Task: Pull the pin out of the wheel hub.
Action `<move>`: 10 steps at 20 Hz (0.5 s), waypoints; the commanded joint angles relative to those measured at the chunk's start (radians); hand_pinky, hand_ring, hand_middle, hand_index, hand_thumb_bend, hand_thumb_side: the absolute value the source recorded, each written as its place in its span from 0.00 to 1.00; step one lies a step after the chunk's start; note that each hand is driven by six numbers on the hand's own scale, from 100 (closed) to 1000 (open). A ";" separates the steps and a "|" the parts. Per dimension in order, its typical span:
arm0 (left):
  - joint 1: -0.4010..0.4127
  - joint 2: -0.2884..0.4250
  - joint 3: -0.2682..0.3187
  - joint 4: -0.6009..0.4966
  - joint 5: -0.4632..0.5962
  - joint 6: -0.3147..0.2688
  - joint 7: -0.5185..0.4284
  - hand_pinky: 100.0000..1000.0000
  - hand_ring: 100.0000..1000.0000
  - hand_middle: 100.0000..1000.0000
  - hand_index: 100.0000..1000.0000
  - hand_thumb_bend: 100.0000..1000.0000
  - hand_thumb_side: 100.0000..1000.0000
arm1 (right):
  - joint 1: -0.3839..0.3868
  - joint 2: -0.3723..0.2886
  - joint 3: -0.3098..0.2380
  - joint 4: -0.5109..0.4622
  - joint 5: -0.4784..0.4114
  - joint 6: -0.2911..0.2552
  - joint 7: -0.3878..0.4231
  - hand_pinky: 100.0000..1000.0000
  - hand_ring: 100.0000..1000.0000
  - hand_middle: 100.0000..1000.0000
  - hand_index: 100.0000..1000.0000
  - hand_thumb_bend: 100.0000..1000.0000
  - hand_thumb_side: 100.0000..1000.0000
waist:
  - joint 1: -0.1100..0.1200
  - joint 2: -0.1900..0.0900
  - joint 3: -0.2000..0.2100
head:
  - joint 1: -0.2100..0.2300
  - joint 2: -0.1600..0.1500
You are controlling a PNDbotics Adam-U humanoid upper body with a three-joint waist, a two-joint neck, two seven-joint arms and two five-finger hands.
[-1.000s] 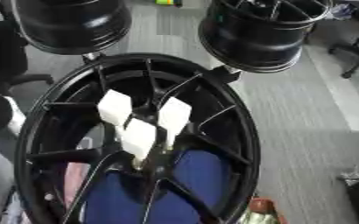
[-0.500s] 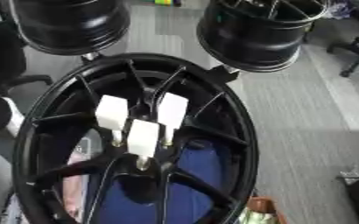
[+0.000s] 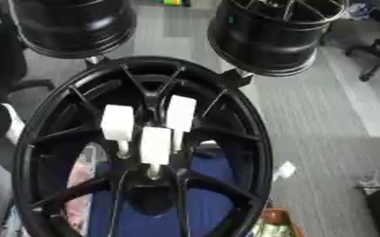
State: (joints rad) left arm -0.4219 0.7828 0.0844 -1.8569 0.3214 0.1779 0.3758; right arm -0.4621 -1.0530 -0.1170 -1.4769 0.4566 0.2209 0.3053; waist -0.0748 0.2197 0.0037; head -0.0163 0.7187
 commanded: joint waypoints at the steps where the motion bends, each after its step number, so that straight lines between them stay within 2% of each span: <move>1: -0.013 0.031 0.011 -0.012 -0.001 -0.002 -0.002 0.75 0.83 0.68 0.80 0.13 0.68 | -0.019 -0.041 -0.029 -0.012 0.010 0.003 0.014 0.89 0.91 0.84 0.85 0.19 0.00 | 0.004 -0.017 -0.003 | -0.002 -0.008; 3: -0.012 0.030 0.011 -0.011 -0.001 -0.002 -0.002 0.75 0.83 0.68 0.80 0.13 0.69 | -0.027 -0.036 -0.042 -0.020 -0.012 0.018 -0.010 0.88 0.88 0.82 0.85 0.01 0.29 | 0.004 -0.017 -0.004 | -0.001 -0.007; 4: -0.011 0.030 0.011 -0.010 -0.001 -0.002 -0.002 0.75 0.83 0.68 0.80 0.13 0.68 | -0.032 -0.034 -0.052 -0.024 -0.026 0.031 -0.025 0.87 0.86 0.81 0.85 0.00 0.34 | 0.005 -0.017 -0.005 | 0.000 -0.006; 5: -0.011 0.030 0.011 -0.010 -0.001 -0.002 -0.002 0.75 0.83 0.68 0.80 0.13 0.68 | -0.038 -0.032 -0.063 -0.028 -0.042 0.046 -0.041 0.85 0.83 0.79 0.85 0.00 0.49 | 0.004 -0.018 -0.006 | 0.000 -0.006; 9: -0.010 0.030 0.011 -0.011 -0.001 -0.003 -0.001 0.75 0.83 0.68 0.80 0.13 0.68 | -0.051 -0.022 -0.080 -0.051 -0.110 0.104 -0.110 0.84 0.79 0.74 0.83 0.00 0.53 | 0.005 -0.018 -0.006 | 0.001 -0.005; 10: -0.010 0.030 0.012 -0.011 -0.001 -0.003 -0.001 0.75 0.83 0.68 0.80 0.12 0.70 | -0.052 -0.019 -0.079 -0.057 -0.129 0.111 -0.128 0.83 0.78 0.74 0.82 0.00 0.56 | 0.005 -0.018 -0.005 | 0.001 -0.005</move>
State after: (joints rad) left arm -0.4219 0.7827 0.0844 -1.8563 0.3214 0.1775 0.3754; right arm -0.5007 -1.0454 -0.1763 -1.5135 0.3523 0.3194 0.1997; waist -0.0745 0.2192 -0.0001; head -0.0156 0.7190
